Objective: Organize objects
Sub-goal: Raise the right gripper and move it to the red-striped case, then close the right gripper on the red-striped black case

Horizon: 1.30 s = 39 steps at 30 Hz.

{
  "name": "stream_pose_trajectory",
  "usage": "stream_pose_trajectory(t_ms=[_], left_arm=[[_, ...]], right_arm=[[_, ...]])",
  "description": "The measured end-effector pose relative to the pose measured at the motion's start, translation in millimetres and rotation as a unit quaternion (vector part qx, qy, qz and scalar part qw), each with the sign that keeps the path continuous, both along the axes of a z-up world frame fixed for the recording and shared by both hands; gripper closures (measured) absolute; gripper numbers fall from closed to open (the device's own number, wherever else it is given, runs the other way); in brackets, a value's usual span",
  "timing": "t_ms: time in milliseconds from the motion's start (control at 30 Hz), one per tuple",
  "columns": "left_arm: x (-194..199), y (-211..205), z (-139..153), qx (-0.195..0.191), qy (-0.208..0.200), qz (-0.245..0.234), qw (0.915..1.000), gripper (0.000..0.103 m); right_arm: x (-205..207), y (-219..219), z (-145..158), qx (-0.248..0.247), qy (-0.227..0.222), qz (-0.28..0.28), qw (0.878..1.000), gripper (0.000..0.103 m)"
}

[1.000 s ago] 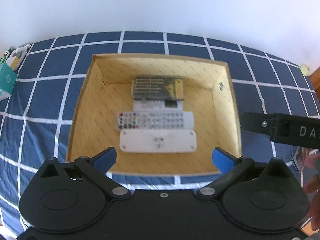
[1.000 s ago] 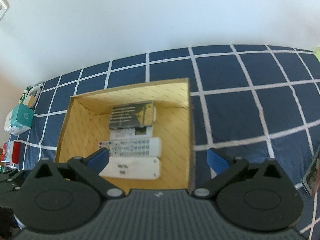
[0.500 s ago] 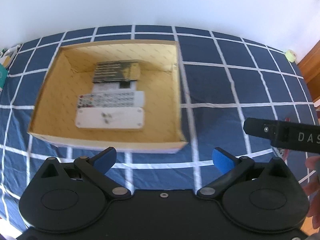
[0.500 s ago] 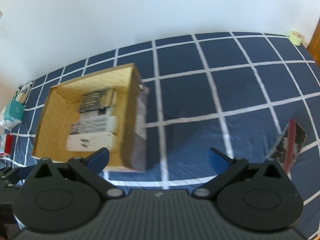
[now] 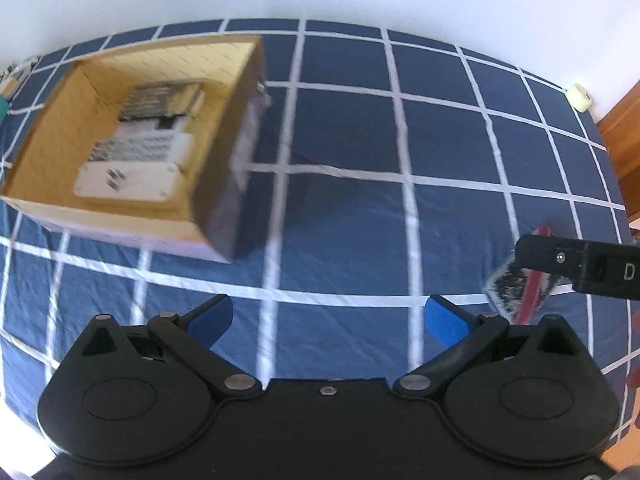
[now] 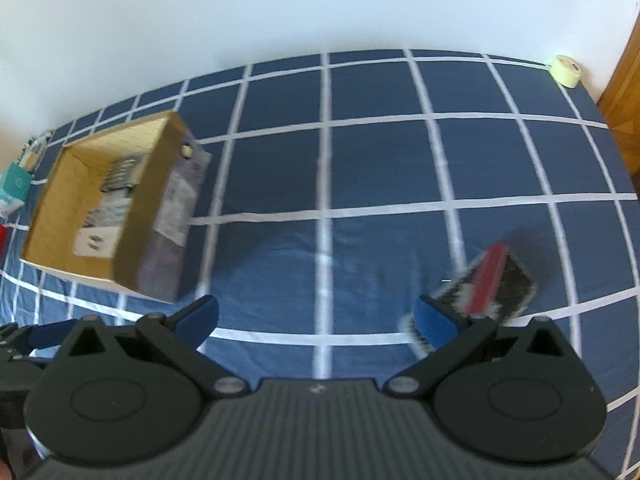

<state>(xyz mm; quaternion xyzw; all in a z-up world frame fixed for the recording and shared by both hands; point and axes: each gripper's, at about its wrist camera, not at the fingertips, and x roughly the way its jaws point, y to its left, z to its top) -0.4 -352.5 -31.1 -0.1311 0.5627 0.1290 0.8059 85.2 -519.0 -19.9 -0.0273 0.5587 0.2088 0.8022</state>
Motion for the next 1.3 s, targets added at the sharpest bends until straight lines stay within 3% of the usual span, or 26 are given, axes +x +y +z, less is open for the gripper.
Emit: stream_pose_trajectory(t_ms=[267, 467, 867, 1300], left_arm=[[17, -51, -21, 0.000, 0.012, 0.025, 0.9996, 0.000], [34, -69, -40, -0.010, 0.030, 0.045, 0.9985, 0.000], [65, -81, -78, -0.026, 0.064, 0.076, 0.9947, 0.000], [73, -82, -106, -0.035, 0.096, 0.088, 0.9909, 0.000]], right_arm=[[38, -66, -21, -0.004, 0.017, 0.018, 1.000, 0.000], [67, -87, -41, -0.020, 0.032, 0.046, 0.998, 0.000], [116, -93, -103, -0.066, 0.084, 0.125, 0.986, 0.000], [127, -79, -151, -0.090, 0.127, 0.187, 0.970, 0.001]])
